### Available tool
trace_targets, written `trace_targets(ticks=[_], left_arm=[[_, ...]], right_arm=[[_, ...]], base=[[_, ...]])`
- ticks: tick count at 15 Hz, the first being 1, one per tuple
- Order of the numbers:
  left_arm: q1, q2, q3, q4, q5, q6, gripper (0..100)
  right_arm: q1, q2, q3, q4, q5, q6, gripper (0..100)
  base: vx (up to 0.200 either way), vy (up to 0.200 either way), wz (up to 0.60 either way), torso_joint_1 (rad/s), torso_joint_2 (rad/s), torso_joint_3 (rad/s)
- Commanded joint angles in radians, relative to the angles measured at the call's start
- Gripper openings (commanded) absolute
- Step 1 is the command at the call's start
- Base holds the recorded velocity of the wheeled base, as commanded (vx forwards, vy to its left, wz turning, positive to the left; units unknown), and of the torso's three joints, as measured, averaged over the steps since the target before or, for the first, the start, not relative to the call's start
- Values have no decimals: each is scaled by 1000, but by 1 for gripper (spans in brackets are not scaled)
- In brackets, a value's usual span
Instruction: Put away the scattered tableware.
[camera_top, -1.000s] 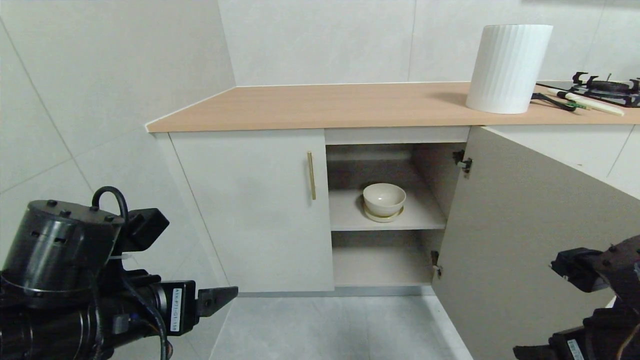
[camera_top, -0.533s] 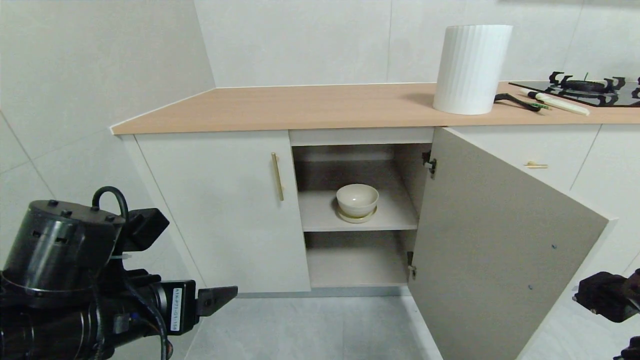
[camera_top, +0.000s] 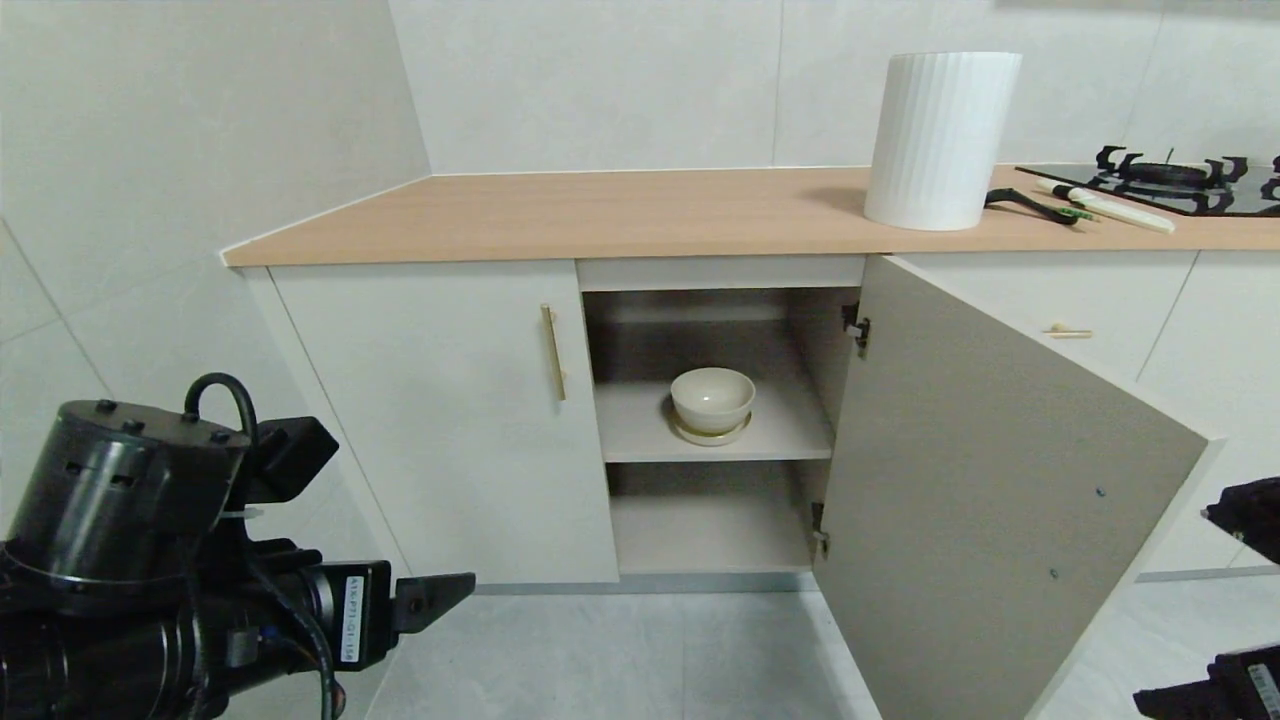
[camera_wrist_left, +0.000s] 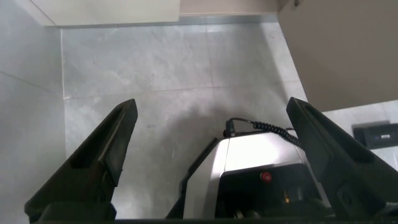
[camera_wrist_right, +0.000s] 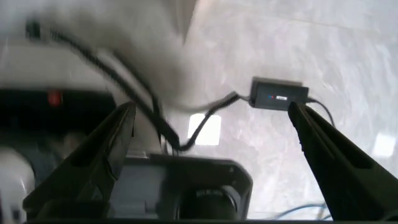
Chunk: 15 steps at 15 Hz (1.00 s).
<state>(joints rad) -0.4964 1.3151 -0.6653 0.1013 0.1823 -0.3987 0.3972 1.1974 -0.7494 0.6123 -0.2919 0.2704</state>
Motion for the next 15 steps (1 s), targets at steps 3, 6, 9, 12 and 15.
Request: trace_targets(ticks=[3, 6, 9, 12, 15], left_arm=[[-1, 1, 0, 0, 0, 0, 100], [-1, 1, 1, 0, 0, -2, 100], [-1, 1, 0, 0, 0, 0, 100], [-1, 1, 0, 0, 0, -2, 100], [-1, 1, 0, -2, 0, -2, 100]], right_arm=[[-219, 1, -45, -14, 5, -103, 100], [-362, 21, -50, -97, 13, -152, 100], [-452, 91, -54, -212, 17, -151, 100], [-488, 163, -54, -327, 50, -111, 100], [-486, 191, -56, -395, 68, -65, 100]], base=[[0, 0, 0, 0, 0, 0], [0, 0, 0, 0, 0, 0], [0, 0, 0, 0, 0, 0], [0, 0, 0, 0, 0, 0], [0, 0, 0, 0, 0, 0]])
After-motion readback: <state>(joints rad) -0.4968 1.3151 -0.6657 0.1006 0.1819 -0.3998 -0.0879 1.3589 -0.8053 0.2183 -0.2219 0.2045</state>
